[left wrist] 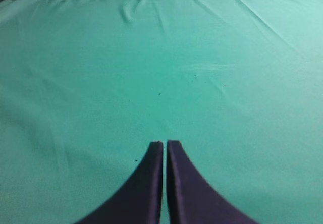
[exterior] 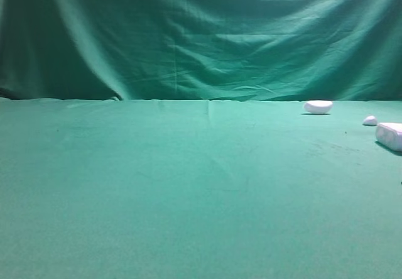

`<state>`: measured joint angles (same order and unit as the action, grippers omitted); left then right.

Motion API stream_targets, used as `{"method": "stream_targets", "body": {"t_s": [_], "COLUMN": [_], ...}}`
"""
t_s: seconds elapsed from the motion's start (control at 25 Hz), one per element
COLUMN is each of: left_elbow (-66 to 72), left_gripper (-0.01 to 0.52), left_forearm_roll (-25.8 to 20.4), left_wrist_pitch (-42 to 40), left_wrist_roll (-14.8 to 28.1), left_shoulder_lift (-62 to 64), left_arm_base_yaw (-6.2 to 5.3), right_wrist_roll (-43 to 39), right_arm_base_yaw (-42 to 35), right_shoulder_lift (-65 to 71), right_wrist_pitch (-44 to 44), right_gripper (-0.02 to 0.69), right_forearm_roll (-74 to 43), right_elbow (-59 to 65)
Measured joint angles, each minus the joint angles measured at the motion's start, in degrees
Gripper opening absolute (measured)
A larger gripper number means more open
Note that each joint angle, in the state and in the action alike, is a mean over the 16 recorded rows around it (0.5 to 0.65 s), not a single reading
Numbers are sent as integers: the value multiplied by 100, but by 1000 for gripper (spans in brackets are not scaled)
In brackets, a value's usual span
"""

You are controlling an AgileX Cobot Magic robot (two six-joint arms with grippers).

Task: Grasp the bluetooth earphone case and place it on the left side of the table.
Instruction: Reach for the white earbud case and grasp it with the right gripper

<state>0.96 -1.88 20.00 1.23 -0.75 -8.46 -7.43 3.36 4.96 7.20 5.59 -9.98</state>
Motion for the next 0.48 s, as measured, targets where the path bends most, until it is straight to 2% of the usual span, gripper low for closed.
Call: {"method": "stream_targets", "body": {"t_s": [0.24, 0.48], "left_elbow": [0, 0], "left_gripper": [0, 0], "left_forearm_roll": [0, 0], "left_wrist_pitch": [0, 0], "left_wrist_roll": [0, 0], "left_shoulder_lift": [0, 0], "left_arm_base_yaw": [0, 0], "right_wrist_roll": [18, 199], "right_arm_base_yaw": [0, 0], "right_shoulder_lift": [864, 1848], "right_wrist_pitch": [1242, 2091], "right_gripper": [0, 0], "right_forearm_roll": [-132, -187], "right_elbow": [-900, -1496]}}
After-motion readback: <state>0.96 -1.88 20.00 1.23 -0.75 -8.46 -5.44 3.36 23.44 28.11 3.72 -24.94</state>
